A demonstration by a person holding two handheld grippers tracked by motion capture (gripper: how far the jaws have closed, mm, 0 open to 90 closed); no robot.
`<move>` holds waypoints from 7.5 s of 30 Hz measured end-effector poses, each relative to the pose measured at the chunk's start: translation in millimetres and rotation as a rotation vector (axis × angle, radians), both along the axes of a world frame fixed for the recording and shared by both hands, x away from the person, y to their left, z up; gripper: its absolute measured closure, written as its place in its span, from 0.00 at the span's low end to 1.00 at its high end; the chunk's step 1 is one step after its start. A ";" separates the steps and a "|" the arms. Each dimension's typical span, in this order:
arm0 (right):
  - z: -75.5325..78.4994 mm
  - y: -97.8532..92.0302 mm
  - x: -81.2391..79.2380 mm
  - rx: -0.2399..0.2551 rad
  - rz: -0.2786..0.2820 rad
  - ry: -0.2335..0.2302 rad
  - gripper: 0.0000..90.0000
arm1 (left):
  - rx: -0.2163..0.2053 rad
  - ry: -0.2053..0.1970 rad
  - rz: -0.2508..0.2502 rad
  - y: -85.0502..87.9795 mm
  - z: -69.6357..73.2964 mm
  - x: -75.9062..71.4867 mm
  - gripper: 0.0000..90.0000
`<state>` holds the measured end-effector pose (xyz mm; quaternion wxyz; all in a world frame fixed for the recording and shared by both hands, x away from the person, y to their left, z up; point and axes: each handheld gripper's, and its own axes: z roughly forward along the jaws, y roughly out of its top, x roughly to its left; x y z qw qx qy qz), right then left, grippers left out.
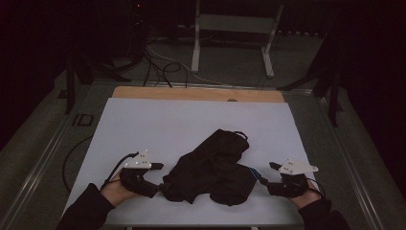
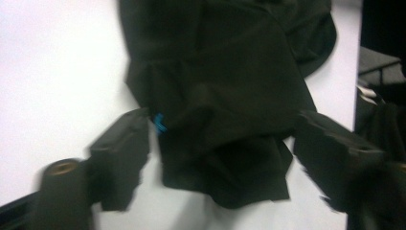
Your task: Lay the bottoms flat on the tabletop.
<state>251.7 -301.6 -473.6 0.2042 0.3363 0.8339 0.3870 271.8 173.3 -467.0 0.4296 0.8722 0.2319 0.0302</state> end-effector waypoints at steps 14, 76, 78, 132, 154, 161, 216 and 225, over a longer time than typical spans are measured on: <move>21.7 17.5 20.7 0.114 -0.072 -0.078 0.14 | -0.009 -0.070 0.092 -13.1 13.3 32.5 0.17; -1.7 67.5 76.9 0.114 -0.129 0.033 1.00 | 0.092 -0.089 0.168 -38.5 2.6 68.8 0.98; 1.9 71.5 77.8 0.110 -0.114 0.020 0.99 | 0.087 -0.106 0.177 -32.7 10.4 61.5 0.98; -40.1 124.3 46.4 0.022 0.040 0.263 0.62 | 0.071 0.106 0.212 20.1 -32.5 43.2 0.80; -2.3 67.0 31.5 -0.030 -0.040 0.171 0.98 | 0.093 0.027 0.095 -4.4 -6.3 7.5 0.98; -12.1 55.9 14.9 -0.032 0.009 0.242 0.97 | 0.148 0.106 0.008 -16.1 -20.7 -1.9 0.98; -3.5 51.9 127.0 0.097 -0.306 0.239 0.93 | 0.153 -0.003 -0.092 -49.4 -33.1 -6.1 0.77; 22.7 34.1 138.3 0.154 -0.306 0.182 0.93 | 0.165 -0.045 -0.037 -42.6 -27.4 -2.2 0.98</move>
